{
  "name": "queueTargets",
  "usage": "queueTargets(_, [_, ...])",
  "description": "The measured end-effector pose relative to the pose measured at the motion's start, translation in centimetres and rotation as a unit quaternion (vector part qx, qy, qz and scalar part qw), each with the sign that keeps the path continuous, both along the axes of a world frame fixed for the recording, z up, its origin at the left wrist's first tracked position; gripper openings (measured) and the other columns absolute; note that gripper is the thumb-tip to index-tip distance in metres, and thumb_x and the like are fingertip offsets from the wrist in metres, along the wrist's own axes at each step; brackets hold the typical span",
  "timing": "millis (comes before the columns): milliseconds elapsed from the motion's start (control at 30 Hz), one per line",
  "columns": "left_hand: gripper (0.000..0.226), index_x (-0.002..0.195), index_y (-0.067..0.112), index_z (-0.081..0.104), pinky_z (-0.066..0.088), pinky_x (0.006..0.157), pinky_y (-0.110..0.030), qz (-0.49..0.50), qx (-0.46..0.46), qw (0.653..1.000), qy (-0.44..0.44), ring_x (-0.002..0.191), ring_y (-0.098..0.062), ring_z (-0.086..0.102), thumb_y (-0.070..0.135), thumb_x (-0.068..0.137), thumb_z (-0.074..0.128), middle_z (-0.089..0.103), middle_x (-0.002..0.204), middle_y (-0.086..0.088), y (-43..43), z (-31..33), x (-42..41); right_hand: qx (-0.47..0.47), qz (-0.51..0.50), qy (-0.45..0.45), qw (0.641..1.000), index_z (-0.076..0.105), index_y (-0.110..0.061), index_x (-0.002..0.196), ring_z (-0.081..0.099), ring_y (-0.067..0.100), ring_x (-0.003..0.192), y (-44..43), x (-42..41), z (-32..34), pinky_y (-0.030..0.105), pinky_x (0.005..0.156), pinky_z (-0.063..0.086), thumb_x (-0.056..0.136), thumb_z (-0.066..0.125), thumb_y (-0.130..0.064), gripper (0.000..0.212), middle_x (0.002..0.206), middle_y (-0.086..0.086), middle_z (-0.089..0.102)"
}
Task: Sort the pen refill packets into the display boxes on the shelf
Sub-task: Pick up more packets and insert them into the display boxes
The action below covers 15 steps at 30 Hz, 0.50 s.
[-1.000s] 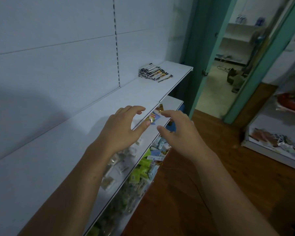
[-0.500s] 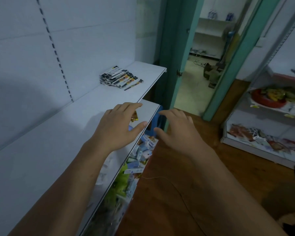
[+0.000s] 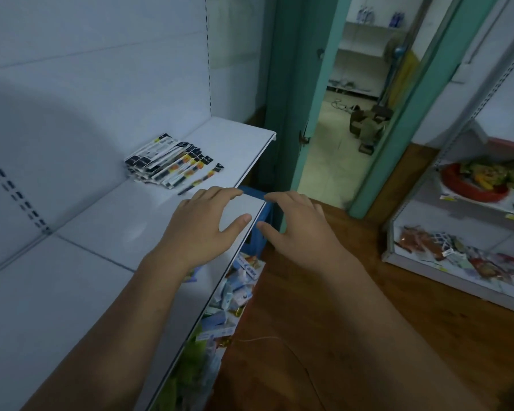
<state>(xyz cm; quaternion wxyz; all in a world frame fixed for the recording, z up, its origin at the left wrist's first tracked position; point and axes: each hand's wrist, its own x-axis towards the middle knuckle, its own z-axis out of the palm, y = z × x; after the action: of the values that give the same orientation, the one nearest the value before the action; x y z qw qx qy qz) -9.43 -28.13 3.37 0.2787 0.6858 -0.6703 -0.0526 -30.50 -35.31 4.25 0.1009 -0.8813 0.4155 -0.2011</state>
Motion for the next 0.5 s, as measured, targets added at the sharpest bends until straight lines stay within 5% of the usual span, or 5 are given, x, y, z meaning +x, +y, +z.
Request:
queueTargets(167, [0.057, 0.149, 0.03, 0.049, 0.047, 0.107, -0.048, 0.032, -0.008, 0.999, -0.01, 0.133, -0.019, 0.053, 0.058, 0.099, 0.056, 0.058, 0.145, 0.006, -8.2, 0.0, -0.9, -0.001, 0.032, -0.011, 0.999, 0.046, -0.031, 0.149, 0.047, 0.017, 0.129, -9.3, -0.6, -0.7, 0.042, 0.106, 0.038, 0.099, 0.057, -0.056, 0.056, 0.14, -0.005, 0.054])
queueTargets(500, [0.054, 0.146, 0.035, 0.048, 0.048, 0.102, -0.046, 0.097, 0.006, 0.995, -0.015, 0.125, -0.014, 0.052, 0.063, 0.1, 0.049, 0.057, 0.139, 0.012, -21.4, 0.1, -2.5, 0.019, 0.106, -0.016, 0.994, 0.045, -0.032, 0.149, 0.046, 0.015, 0.127, -25.5, -1.5, -0.8, 0.04, 0.107, 0.037, 0.1, 0.056, -0.057, 0.056, 0.138, -0.006, 0.053])
